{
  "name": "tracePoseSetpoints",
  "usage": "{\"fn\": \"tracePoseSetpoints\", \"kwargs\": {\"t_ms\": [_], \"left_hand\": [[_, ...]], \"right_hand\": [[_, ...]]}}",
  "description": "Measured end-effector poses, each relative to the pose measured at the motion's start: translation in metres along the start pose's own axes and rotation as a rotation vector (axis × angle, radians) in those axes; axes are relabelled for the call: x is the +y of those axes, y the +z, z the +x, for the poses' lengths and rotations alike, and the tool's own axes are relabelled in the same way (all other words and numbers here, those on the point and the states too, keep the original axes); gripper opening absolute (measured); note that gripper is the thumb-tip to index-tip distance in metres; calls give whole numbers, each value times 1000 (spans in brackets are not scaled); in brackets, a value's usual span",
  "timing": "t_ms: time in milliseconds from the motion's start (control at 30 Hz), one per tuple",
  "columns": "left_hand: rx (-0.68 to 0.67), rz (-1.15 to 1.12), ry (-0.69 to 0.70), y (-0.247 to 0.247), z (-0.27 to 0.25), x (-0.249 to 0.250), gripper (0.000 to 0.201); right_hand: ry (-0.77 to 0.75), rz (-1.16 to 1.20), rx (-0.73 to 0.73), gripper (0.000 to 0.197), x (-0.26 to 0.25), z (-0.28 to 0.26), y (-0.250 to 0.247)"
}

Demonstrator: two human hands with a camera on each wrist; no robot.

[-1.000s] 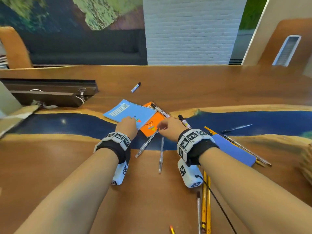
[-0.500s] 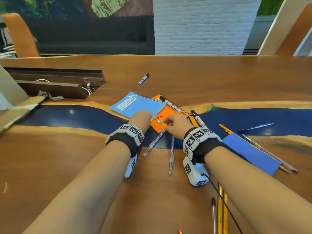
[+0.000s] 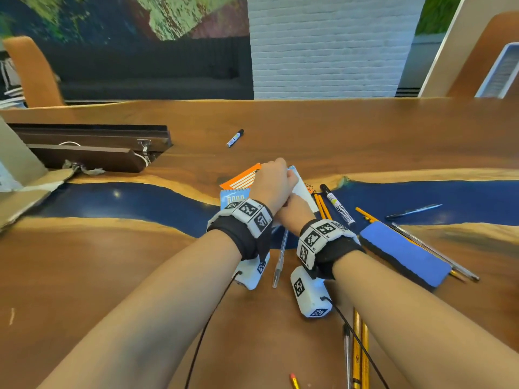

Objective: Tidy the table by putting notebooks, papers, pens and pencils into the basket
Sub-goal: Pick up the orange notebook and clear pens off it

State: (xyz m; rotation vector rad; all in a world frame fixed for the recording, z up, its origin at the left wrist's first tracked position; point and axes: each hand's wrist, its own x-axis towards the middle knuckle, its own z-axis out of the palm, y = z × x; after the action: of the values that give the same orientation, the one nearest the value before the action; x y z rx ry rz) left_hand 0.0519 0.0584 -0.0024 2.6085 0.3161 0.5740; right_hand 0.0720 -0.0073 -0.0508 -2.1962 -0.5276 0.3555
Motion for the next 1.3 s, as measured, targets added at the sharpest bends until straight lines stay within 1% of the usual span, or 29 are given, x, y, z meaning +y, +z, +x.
{"fn": "tracePoseSetpoints", "kwargs": {"t_ms": [33,100,167,233,300,367,433,467,533,567,600,633,667,733,767,800,867,900,967,1033,1100,1133,1167,1200,1267,1300], "left_hand": [[4,-46,7,0,1,5,17],[-8,-153,31,2,-1,10,20],[-36,-191,73,3,-4,12,22],[-66,-161,96,5,-6,9,29],[-69,-105,102,4,-7,2,40],[-71,-95,94,2,-9,-6,50],[-66,-124,103,-2,-14,-12,54],[-51,-130,97,-4,-16,-16,52],[29,-97,45,-9,-15,-24,45],[66,-74,-7,-13,-15,-27,44],[71,-76,-81,-17,-15,-27,46],[50,-114,-162,-22,-15,-27,50],[0,-188,-246,-25,-15,-26,53],[-113,-389,-356,-32,-16,-21,53],[-147,-504,-376,-34,-18,-18,49],[-165,-607,-374,-36,-19,-14,41],[-169,-737,-326,-41,-26,0,20],[-170,-766,-305,-42,-28,6,15],[-176,-806,-269,-44,-30,22,13],[-190,-809,-257,-44,-34,39,13],[-218,-817,-253,-41,-36,54,15],[-224,-842,-255,-39,-38,62,16],[-226,-878,-261,-38,-40,71,15],[-218,-924,-264,-37,-43,80,14],[-213,-1012,-273,-33,-46,95,12],[-226,-1043,-277,-32,-49,104,13]], "right_hand": [[30,8,17,4,1,1,-1],[60,-3,81,21,4,5,-4],[76,65,166,35,6,5,-8],[121,190,200,34,9,2,-12],[154,264,208,22,10,-2,-19],[140,303,213,9,9,-7,-27],[101,336,234,18,5,-15,-36],[87,368,249,22,2,-17,-38],[51,437,311,26,-2,-22,-45],[16,466,331,28,-4,-26,-50],[-17,484,349,28,-6,-30,-55],[-46,491,359,28,-8,-34,-61],[-68,495,368,27,-9,-38,-67],[-101,534,401,26,-11,-45,-78],[-110,562,419,25,-12,-50,-84],[-123,583,441,24,-11,-53,-89],[-135,580,484,24,-9,-61,-101],[-126,554,505,26,-7,-63,-107],[-73,461,565,34,0,-67,-120],[29,356,627,46,9,-72,-135],[162,304,636,54,17,-77,-149],[207,308,608,55,20,-80,-154],[233,323,557,53,21,-85,-159],[248,336,511,45,24,-87,-162],[255,278,478,22,29,-95,-171],[259,232,481,16,30,-102,-176]]}}
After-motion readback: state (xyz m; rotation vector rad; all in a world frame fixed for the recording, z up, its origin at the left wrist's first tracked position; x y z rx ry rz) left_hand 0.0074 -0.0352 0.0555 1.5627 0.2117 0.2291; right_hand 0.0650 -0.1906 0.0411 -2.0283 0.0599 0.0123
